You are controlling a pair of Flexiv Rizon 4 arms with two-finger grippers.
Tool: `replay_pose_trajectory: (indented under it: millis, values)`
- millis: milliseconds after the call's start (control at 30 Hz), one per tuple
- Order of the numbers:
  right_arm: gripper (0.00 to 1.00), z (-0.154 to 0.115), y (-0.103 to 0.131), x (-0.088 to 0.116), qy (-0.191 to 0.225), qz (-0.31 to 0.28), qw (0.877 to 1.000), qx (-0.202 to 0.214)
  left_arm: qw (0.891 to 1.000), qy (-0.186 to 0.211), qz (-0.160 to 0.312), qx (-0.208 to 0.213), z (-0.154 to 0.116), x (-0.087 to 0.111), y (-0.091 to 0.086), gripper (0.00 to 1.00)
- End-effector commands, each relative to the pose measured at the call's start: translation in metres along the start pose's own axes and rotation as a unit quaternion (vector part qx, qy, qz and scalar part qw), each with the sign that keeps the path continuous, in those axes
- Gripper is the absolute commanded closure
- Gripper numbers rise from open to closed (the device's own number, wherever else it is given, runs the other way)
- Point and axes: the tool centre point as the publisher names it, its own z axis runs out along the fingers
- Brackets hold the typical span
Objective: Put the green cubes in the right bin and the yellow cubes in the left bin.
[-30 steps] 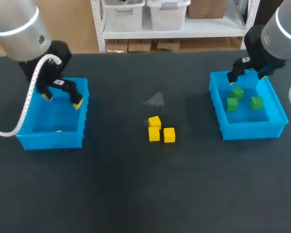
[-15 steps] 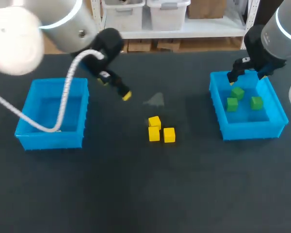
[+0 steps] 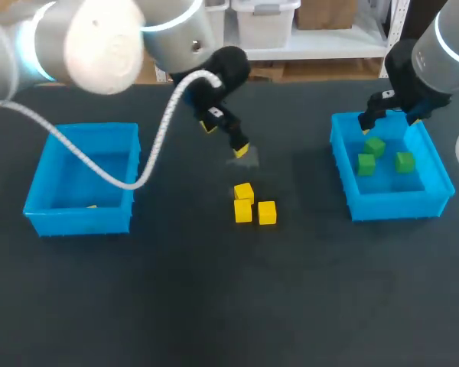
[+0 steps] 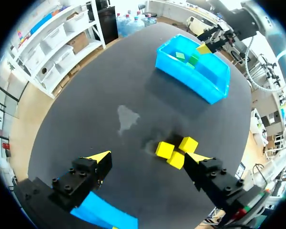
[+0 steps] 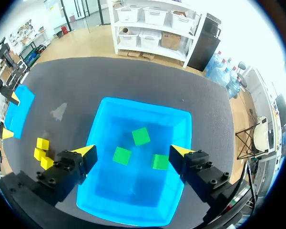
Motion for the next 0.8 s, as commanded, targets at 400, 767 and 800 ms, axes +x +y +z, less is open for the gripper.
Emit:
replay_pose_trajectory:
  millis: [400,767,800]
  values:
    - [0.0,-0.001,0.0,0.002,-0.003,0.001,1.0,0.002,0.989,0.098,-0.105,0.018,0.028,-0.007,-0.021,0.0]
    - [0.0,-0.001,0.0,0.002,-0.003,0.001,1.0,0.002,0.977,0.122,-0.174,0.03,0.056,0.009,-0.029,0.0]
    - [0.0,-0.001,0.0,0.002,-0.003,0.001,1.0,0.002,0.974,0.122,-0.187,0.033,0.059,0.01,-0.029,0.0]
